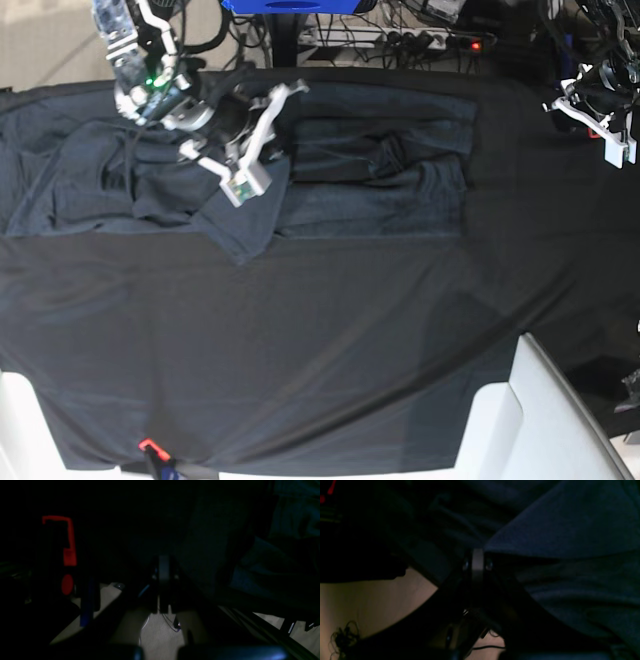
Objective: Fold the T-shirt properly
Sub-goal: 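Fold the grasped fabric with the right gripper toward the shirt's middle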
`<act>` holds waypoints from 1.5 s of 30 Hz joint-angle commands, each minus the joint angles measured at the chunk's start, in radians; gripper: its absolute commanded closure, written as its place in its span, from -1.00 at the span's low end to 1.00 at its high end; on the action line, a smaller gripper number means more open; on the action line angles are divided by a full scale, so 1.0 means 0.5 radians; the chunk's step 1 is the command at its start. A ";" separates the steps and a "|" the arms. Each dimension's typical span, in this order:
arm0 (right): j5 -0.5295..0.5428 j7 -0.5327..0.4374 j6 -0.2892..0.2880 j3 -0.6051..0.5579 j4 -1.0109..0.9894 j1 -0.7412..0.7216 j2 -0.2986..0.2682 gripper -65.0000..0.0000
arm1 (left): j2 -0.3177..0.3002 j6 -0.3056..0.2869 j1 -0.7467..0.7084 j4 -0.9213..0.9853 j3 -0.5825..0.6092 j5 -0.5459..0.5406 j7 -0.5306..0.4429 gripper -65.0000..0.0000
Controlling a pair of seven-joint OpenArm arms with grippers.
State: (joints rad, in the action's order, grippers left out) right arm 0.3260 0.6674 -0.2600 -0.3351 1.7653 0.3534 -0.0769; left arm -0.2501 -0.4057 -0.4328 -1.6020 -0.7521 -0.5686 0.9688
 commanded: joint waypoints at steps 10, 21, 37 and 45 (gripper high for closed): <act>0.019 -0.051 0.052 -0.055 0.046 0.034 -0.029 1.00 | -0.032 -0.016 -0.007 -0.047 -0.019 -0.015 -0.027 1.00; 0.022 -0.054 0.049 -0.055 0.037 0.046 -0.029 1.00 | -0.032 -0.016 -0.007 -0.047 -0.019 -0.015 -0.027 1.00; 0.031 -0.044 0.052 -0.049 -0.209 -0.058 0.036 0.90 | -0.121 -0.016 -0.274 -0.035 -0.363 -0.015 -0.181 1.00; 0.031 -0.041 0.052 -0.040 -0.012 -0.055 0.020 -0.10 | -0.118 -0.019 -0.308 -0.032 -0.366 -0.015 -0.193 1.00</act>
State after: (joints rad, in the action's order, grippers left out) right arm 0.3302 0.6670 -0.2234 -0.3569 1.7359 0.3302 -0.0677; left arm -0.2905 -0.4168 -0.5793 -1.6051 -0.9279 -0.5690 0.8860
